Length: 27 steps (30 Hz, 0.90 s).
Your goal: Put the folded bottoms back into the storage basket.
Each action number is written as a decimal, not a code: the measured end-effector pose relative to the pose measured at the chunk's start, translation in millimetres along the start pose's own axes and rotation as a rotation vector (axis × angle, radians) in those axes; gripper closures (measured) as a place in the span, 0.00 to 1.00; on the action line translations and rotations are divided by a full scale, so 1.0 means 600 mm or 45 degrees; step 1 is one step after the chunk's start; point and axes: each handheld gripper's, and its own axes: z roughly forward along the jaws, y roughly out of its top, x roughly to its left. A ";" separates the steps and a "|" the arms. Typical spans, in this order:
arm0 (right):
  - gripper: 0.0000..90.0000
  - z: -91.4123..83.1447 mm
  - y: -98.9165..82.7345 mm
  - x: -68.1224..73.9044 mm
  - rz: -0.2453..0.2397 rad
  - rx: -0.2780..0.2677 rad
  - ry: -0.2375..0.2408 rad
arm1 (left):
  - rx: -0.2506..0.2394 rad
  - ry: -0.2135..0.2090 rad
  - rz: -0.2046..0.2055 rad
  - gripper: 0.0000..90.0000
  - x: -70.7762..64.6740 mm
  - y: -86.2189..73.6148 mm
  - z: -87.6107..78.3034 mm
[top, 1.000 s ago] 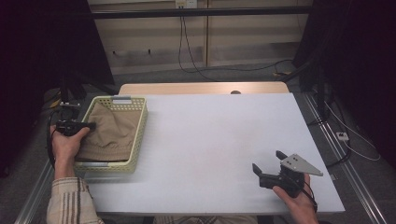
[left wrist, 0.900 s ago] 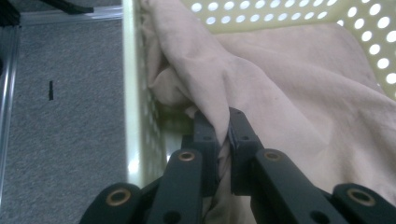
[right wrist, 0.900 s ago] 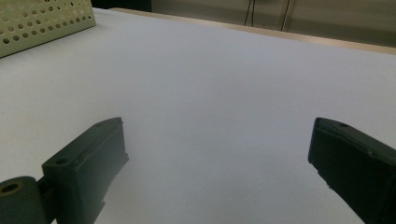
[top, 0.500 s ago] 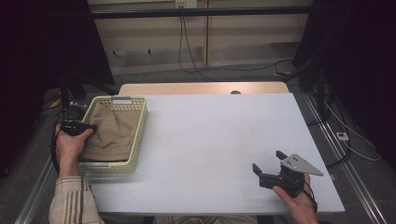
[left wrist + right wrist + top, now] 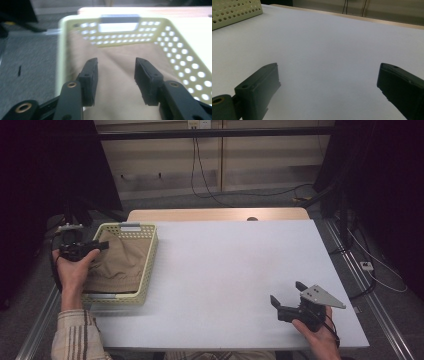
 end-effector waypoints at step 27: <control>0.05 0.000 0.000 0.000 0.000 0.000 0.000 | 0.524 0.226 0.024 0.91 0.009 -0.038 0.104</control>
